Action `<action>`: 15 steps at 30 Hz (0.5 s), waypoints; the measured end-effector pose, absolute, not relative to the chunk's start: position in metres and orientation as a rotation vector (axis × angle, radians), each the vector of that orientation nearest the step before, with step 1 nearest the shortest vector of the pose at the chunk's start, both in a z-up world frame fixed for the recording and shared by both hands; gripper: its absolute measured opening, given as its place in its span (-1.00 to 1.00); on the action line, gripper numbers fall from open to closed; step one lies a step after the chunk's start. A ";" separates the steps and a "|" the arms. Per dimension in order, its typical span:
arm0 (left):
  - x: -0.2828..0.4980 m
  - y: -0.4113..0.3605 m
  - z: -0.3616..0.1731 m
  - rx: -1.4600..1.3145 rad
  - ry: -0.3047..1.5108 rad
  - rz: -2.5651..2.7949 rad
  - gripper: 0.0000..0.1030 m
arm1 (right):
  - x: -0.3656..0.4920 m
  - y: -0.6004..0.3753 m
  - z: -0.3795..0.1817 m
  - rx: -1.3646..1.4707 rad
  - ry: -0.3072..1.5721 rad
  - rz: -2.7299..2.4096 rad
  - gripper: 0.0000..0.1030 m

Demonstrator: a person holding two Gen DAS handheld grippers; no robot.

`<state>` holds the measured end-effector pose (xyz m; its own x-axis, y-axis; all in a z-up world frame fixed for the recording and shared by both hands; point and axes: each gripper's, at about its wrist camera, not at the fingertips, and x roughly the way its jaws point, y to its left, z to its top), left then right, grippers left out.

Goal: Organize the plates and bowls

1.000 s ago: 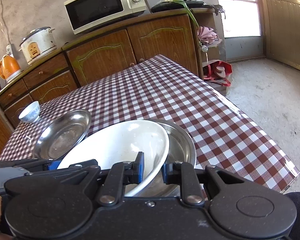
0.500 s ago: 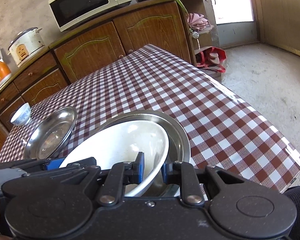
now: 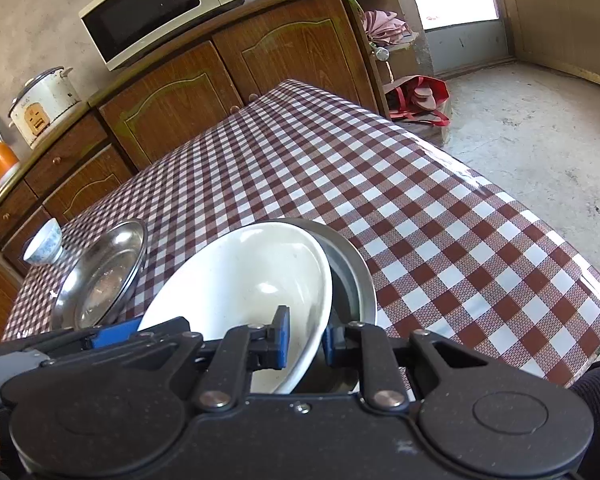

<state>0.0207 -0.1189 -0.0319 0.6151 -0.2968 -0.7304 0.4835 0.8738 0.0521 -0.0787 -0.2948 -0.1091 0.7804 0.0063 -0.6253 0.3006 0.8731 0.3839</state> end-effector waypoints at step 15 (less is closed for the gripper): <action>0.028 -0.106 -0.020 0.183 0.778 -0.414 -0.35 | -0.070 -0.290 -0.102 0.371 0.682 -0.171 -0.44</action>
<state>0.0275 -0.1056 -0.0202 0.6371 -0.2939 -0.7126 0.4273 0.9041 0.0091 -0.0704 -0.2901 -0.1017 0.7657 -0.0334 -0.6423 0.2733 0.9209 0.2780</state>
